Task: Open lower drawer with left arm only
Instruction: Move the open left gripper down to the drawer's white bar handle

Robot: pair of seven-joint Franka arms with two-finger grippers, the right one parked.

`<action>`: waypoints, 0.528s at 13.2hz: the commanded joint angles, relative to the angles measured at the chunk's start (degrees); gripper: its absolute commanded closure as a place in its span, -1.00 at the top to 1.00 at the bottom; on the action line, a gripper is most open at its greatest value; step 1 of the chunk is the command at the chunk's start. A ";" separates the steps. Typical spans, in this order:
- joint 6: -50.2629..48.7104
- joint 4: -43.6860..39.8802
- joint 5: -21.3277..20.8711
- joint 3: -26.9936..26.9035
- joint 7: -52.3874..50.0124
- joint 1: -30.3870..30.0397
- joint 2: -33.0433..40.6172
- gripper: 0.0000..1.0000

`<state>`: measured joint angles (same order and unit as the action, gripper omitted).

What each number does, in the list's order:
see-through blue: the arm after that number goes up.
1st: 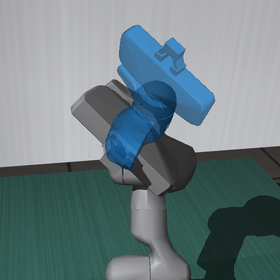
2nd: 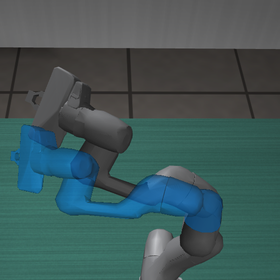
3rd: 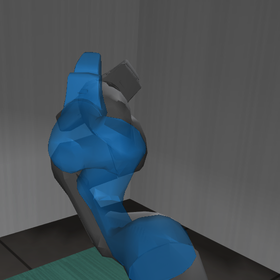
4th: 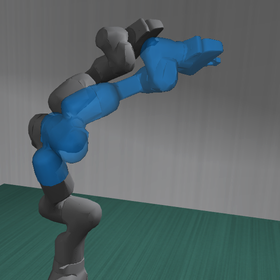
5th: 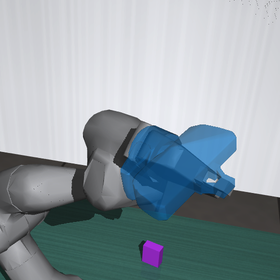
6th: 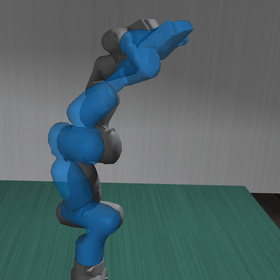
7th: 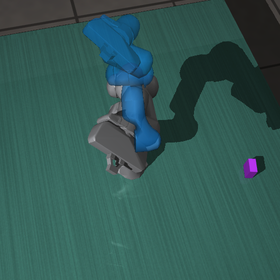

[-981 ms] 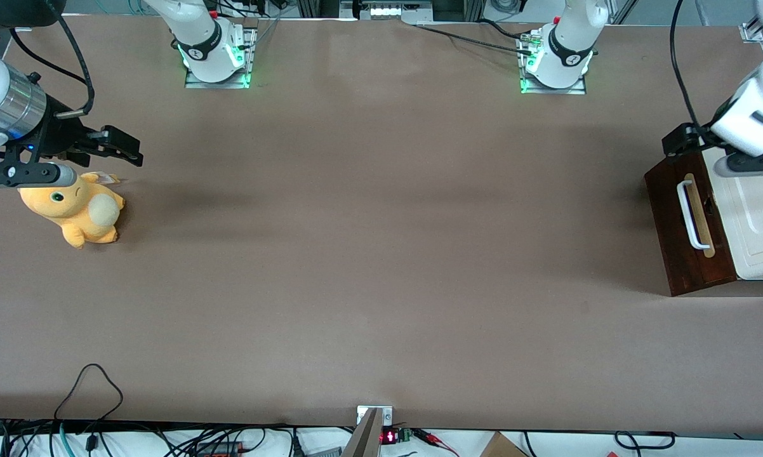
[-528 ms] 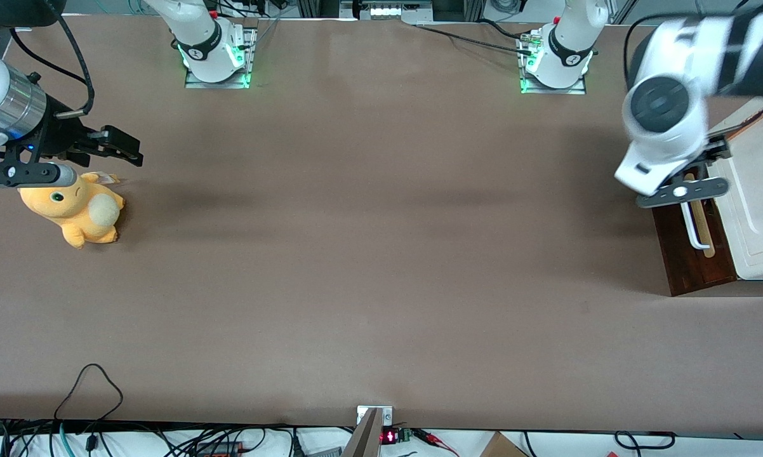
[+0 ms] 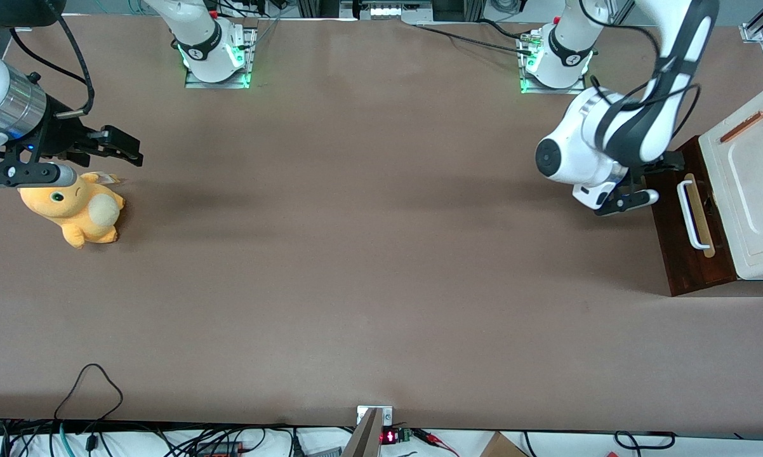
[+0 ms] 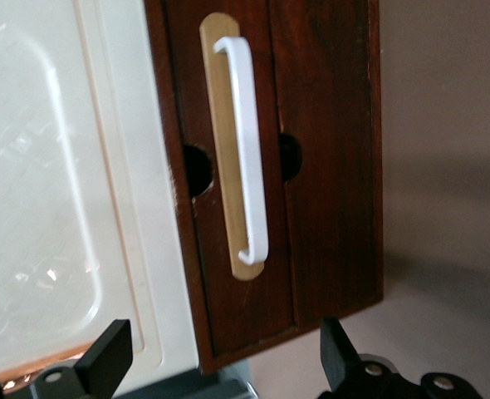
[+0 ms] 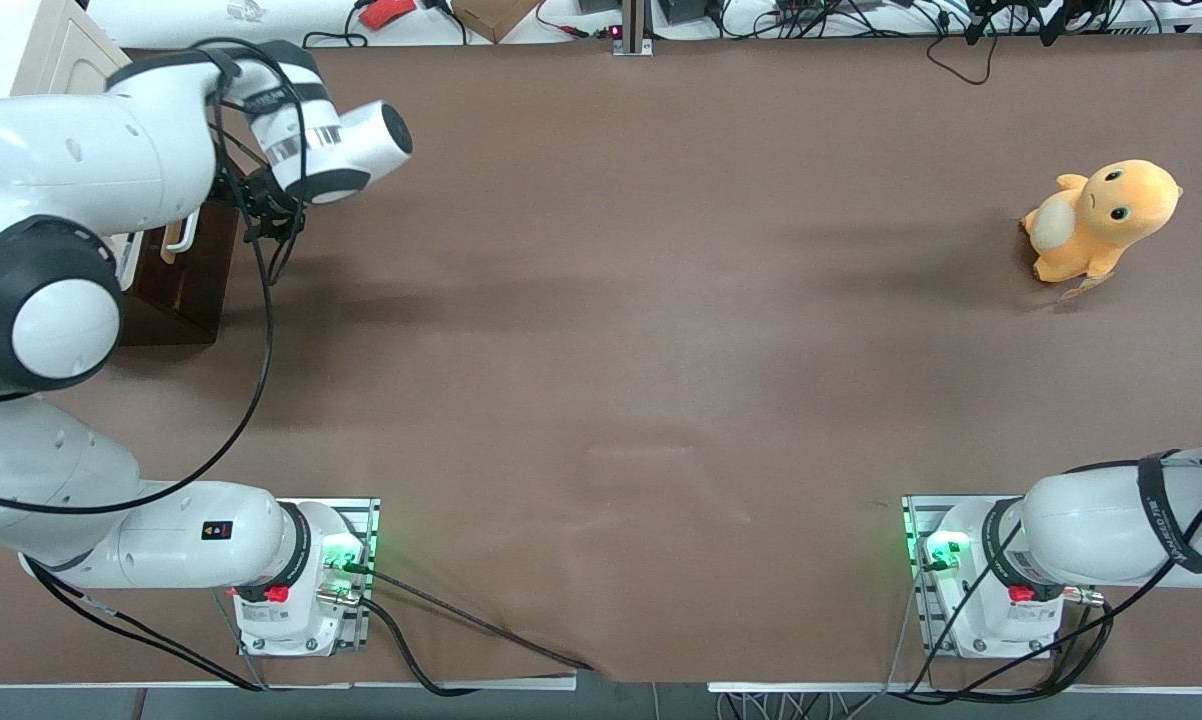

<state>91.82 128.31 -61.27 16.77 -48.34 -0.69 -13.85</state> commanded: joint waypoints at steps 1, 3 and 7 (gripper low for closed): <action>-2.52 -0.70 -8.22 0.02 -2.90 0.25 -5.82 0.99; -2.26 -0.70 -12.45 -0.59 -3.08 0.17 -8.02 0.95; -2.09 -0.87 -18.87 -2.88 -3.52 0.08 -10.93 0.92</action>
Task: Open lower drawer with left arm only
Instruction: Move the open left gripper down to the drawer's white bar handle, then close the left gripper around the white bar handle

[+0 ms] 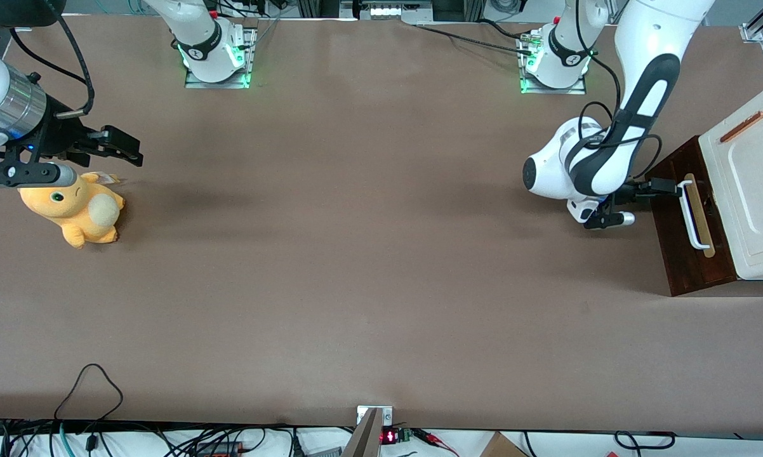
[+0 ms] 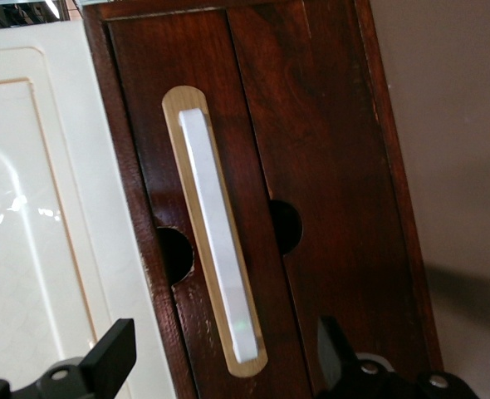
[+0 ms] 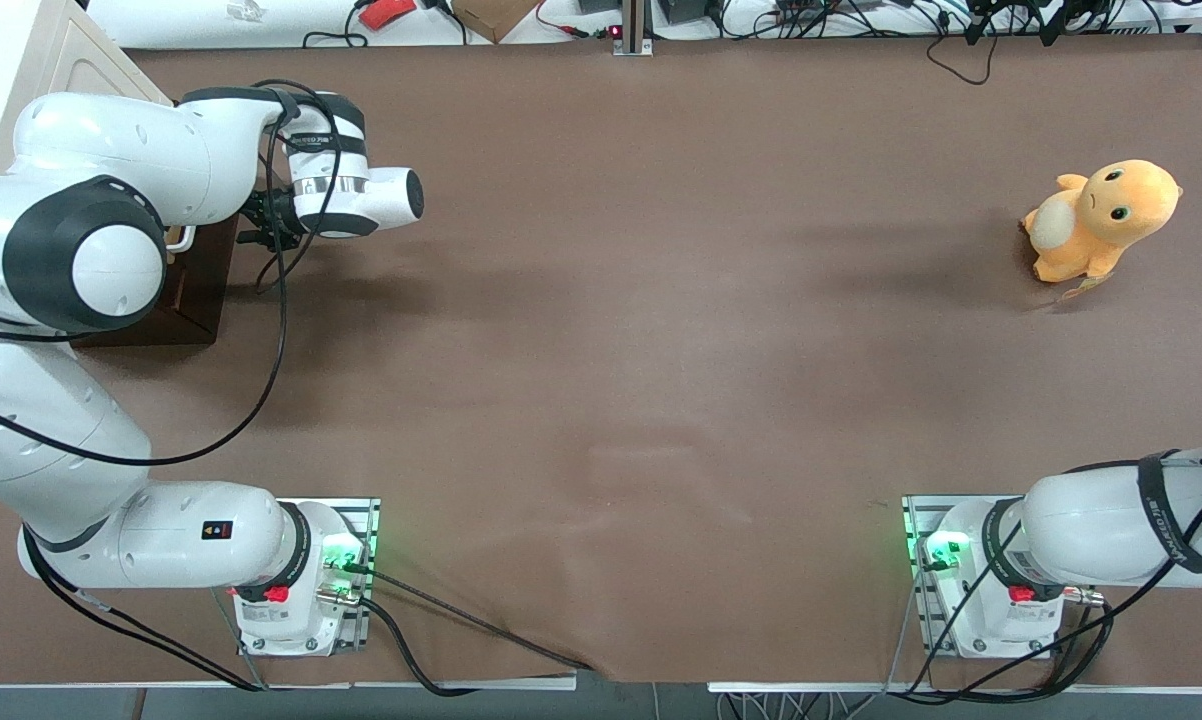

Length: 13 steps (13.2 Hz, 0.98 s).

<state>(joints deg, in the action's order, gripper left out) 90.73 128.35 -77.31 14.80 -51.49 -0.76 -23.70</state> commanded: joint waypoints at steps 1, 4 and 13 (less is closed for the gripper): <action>-1.00 -1.34 -4.93 -2.22 -0.37 0.06 -1.87 0.92; 0.06 -1.87 -6.80 -3.73 -0.54 -0.29 -2.41 0.84; 1.02 -3.01 -7.06 -5.04 -0.90 -0.47 -3.99 0.42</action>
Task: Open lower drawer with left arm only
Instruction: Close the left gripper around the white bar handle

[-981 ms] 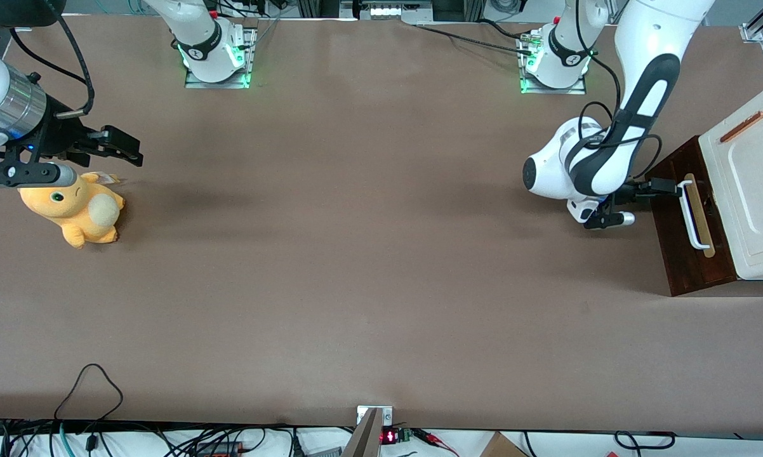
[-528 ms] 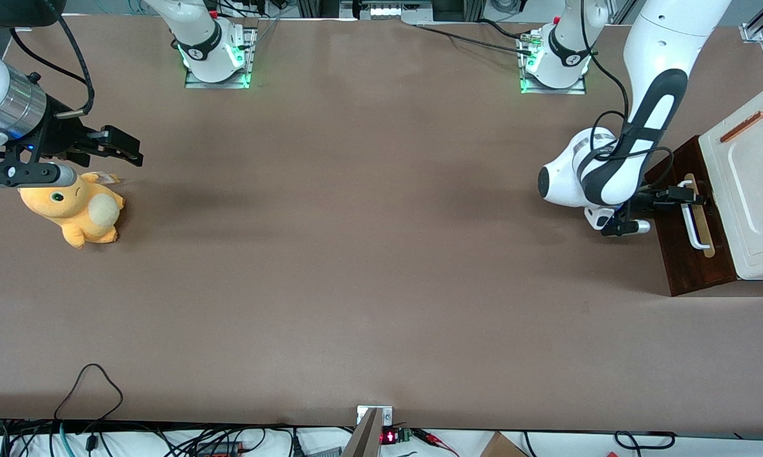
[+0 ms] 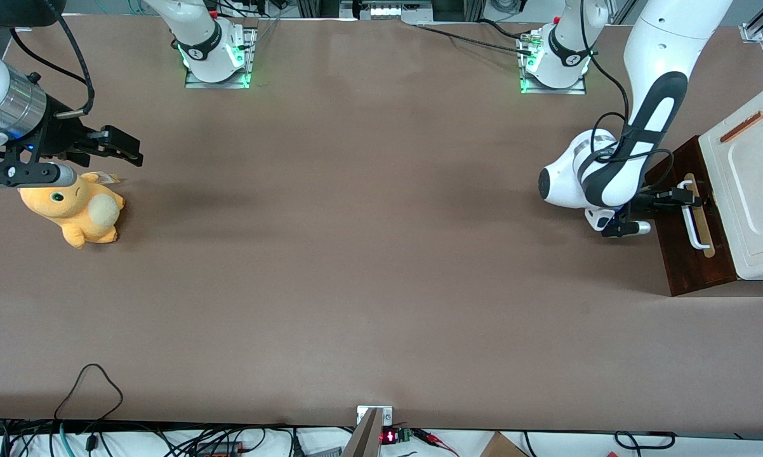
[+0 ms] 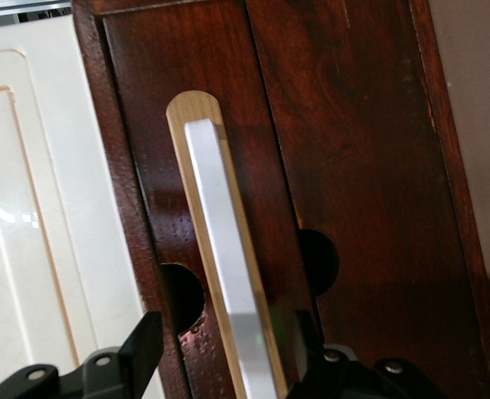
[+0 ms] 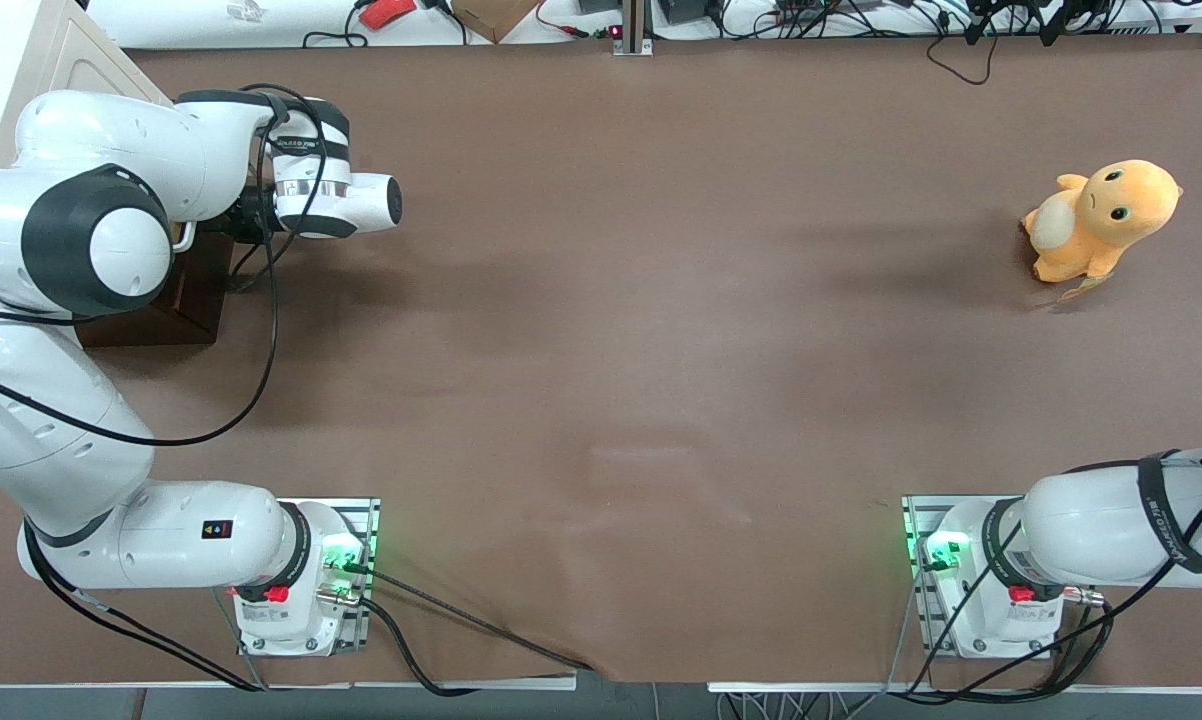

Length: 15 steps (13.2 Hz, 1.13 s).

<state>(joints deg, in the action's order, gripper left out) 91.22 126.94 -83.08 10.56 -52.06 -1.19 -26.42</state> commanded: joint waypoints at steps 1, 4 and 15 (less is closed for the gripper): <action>0.62 -1.60 -1.29 -0.90 -0.32 -0.04 -1.35 0.40; 0.71 -2.04 -1.29 -0.98 -0.32 -0.12 -1.70 0.10; 0.71 -2.83 -2.52 -1.69 -0.32 -0.39 -2.85 -0.11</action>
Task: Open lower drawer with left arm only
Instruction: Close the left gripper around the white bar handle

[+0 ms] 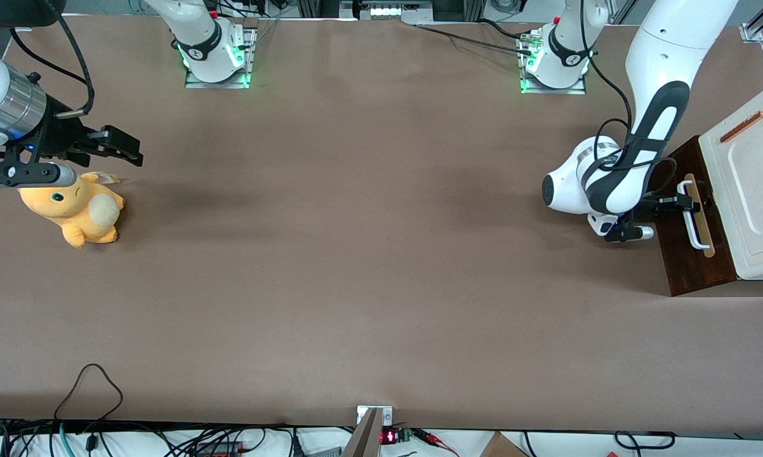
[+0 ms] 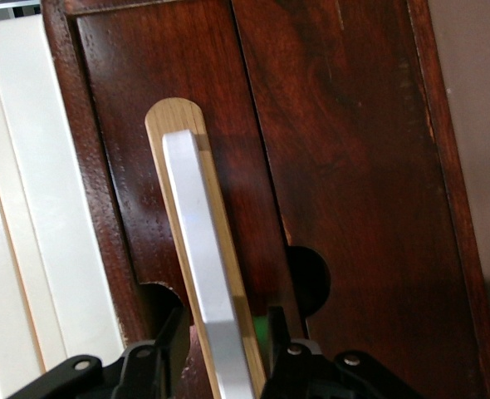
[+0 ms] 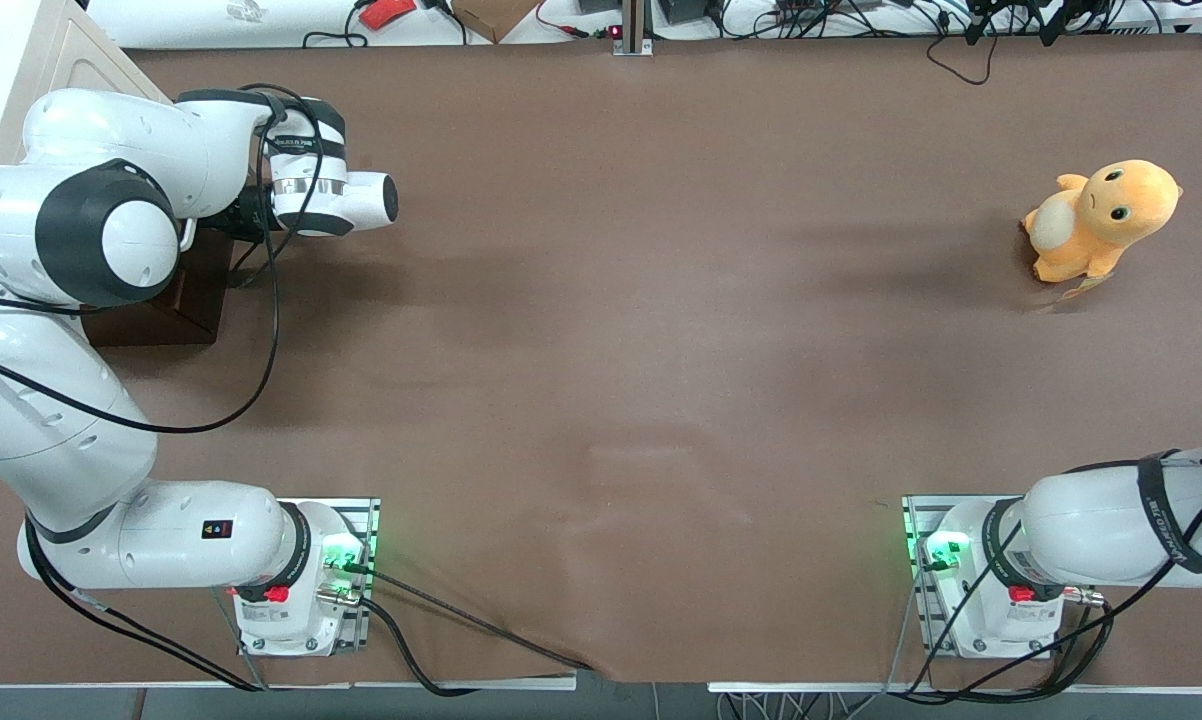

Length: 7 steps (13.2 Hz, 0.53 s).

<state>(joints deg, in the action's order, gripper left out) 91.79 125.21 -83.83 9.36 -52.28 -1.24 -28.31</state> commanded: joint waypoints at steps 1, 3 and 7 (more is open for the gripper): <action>0.31 -1.11 -1.77 -0.57 -0.02 -0.34 -0.95 -0.13; 0.75 -1.54 -1.77 -0.57 0.07 -0.34 -1.04 -0.15; 0.76 -1.72 -1.86 -0.65 0.07 -0.34 -1.04 -0.31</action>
<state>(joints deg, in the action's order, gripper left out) 92.35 124.76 -84.33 8.88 -52.28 -1.32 -28.38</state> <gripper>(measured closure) 0.617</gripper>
